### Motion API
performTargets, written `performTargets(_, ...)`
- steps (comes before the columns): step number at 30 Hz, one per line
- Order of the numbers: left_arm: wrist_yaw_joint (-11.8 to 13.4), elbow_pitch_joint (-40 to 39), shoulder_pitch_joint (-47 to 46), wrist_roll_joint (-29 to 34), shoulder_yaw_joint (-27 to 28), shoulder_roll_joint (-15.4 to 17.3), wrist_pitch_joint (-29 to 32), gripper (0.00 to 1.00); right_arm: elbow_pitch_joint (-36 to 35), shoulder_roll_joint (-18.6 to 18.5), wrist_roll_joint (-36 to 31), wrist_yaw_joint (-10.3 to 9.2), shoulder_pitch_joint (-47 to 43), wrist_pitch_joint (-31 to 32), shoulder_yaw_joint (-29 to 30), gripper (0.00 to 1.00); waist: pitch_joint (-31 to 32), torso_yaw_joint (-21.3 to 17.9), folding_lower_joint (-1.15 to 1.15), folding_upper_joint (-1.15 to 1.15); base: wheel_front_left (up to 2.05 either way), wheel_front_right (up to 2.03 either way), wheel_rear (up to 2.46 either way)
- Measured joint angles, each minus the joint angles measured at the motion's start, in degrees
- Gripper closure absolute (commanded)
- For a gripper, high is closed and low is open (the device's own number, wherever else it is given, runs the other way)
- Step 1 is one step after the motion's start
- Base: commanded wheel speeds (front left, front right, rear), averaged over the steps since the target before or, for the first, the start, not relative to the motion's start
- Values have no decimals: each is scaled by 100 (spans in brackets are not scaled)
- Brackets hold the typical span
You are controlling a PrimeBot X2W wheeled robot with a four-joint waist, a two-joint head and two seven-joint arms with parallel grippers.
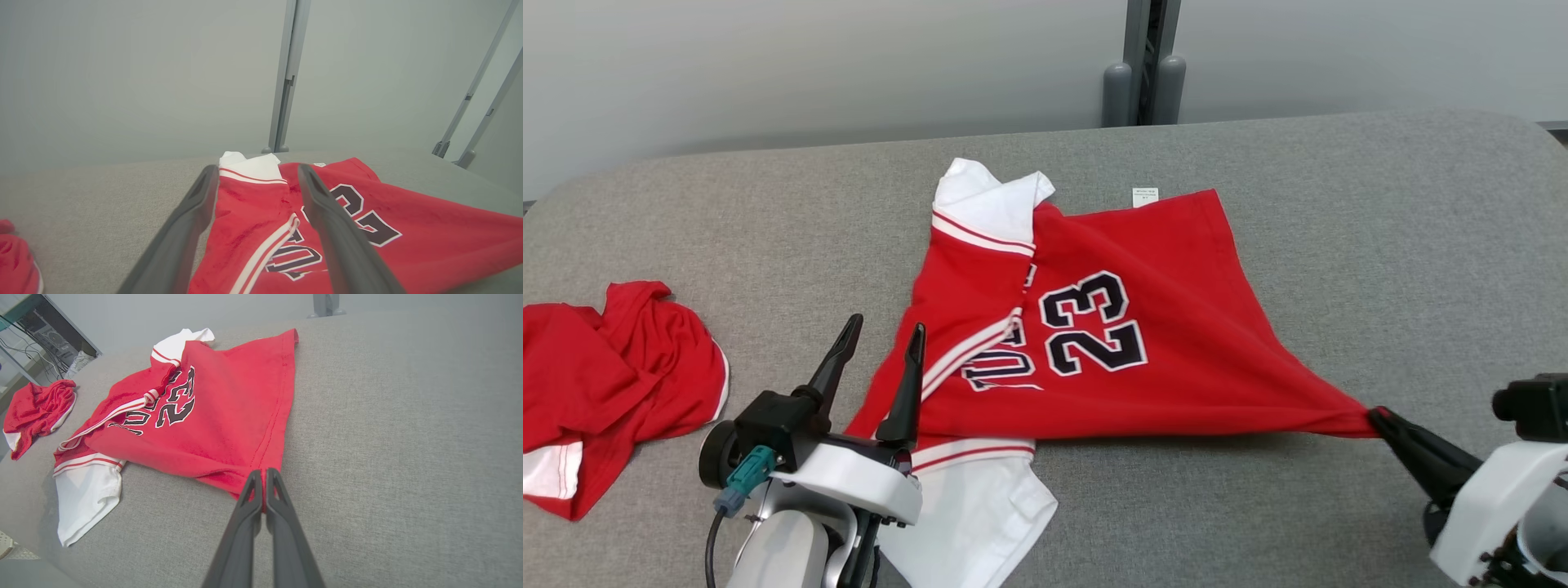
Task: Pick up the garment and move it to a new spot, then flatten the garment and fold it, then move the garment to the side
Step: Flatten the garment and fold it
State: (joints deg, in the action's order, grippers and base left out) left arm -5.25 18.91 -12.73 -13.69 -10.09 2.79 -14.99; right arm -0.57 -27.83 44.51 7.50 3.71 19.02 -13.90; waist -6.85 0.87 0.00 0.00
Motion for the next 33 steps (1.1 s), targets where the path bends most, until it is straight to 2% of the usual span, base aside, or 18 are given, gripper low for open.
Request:
performTargets(6,0,0,27,-9,-53,-1,0,0,232,43,-1050,1,-124,-112,470,100,-22,50,0,0,0,0,0)
performTargets(7,0,8,27,-9,-62,0,0,0,289,174,-1127,1,-122,-203,555,78,-26,65,0,0,0,0,0)
performTargets(8,0,8,27,-9,-62,0,0,0,289,174,-1127,1,-122,-203,555,0,-26,65,0,0,0,0,0)
performTargets(10,-5,34,26,-9,-86,-1,0,0,380,401,-1141,0,-129,-189,591,0,-26,106,0,0,0,0,0)
performTargets(14,-18,65,24,1,-82,1,0,0,291,625,-1237,0,-33,-346,690,0,-13,175,0,0,0,0,0)
performTargets(19,-23,90,22,10,-82,1,0,0,-68,1002,-1359,0,349,-1252,714,0,39,219,0,0,0,0,0)
performTargets(24,-12,51,20,33,-147,0,0,0,35,1368,-1707,0,402,-2028,476,0,13,186,0,0,0,0,0)
performTargets(33,24,119,-211,205,-366,1,0,0,401,1691,-1971,0,578,-2638,231,0,-200,-37,0,0,0,0,0)
